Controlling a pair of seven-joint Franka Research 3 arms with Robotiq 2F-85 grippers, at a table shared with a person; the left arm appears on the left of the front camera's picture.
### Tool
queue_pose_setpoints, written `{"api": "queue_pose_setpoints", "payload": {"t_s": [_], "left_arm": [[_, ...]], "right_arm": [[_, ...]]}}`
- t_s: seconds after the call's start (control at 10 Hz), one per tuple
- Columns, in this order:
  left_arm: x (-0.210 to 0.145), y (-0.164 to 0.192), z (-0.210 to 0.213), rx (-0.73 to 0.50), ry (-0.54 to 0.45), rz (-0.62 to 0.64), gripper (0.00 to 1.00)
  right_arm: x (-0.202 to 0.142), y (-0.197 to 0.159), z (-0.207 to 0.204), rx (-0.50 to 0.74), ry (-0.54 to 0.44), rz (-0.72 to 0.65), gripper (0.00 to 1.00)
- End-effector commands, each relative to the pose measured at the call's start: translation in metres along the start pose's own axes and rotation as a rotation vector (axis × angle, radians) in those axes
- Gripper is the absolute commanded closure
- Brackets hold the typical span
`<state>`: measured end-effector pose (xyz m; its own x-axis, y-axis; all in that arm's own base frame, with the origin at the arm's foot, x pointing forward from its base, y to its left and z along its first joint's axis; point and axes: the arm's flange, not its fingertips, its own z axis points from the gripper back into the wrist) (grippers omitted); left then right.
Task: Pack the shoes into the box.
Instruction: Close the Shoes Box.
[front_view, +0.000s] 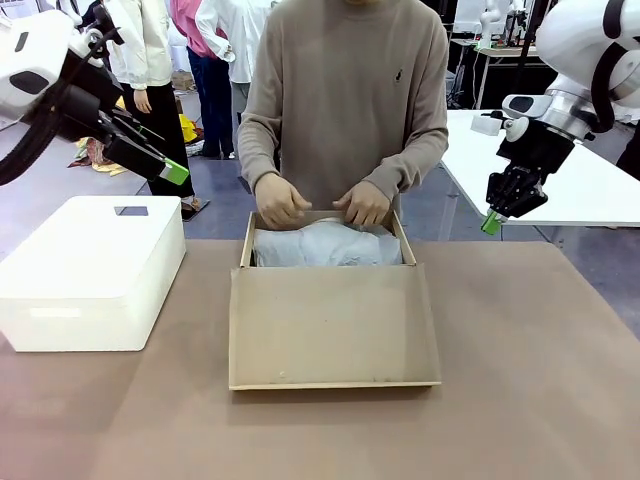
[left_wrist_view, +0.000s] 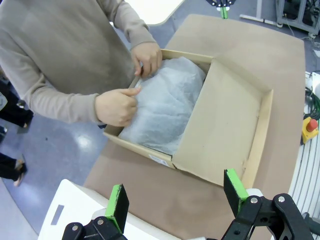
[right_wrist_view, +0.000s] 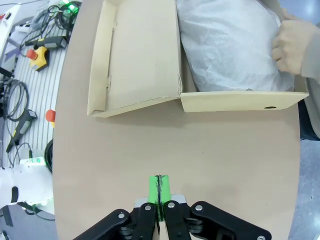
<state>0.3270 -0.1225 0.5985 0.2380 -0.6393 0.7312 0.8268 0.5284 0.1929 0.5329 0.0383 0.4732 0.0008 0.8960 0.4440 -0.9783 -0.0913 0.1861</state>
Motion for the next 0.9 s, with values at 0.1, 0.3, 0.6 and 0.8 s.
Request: {"api": "queue_pose_setpoints", "payload": {"t_s": [0.1,0.3,0.6,0.8], "left_arm": [[-0.001,0.000,0.001,-0.009,-0.007,0.001,0.00],[-0.001,0.000,0.001,-0.009,-0.007,0.001,0.00],[-0.001,0.000,0.001,-0.009,-0.007,0.001,0.00],[-0.001,0.000,0.001,-0.009,-0.007,0.001,0.00]], "right_arm": [[-0.004,-0.003,-0.004,0.027,-0.053,-0.027,1.00],[-0.011,-0.004,-0.018,0.052,-0.117,-0.072,1.00],[-0.022,-0.003,-0.047,0.057,-0.183,-0.017,1.00],[-0.031,-0.006,-0.070,0.049,-0.235,-0.007,1.00]]}}
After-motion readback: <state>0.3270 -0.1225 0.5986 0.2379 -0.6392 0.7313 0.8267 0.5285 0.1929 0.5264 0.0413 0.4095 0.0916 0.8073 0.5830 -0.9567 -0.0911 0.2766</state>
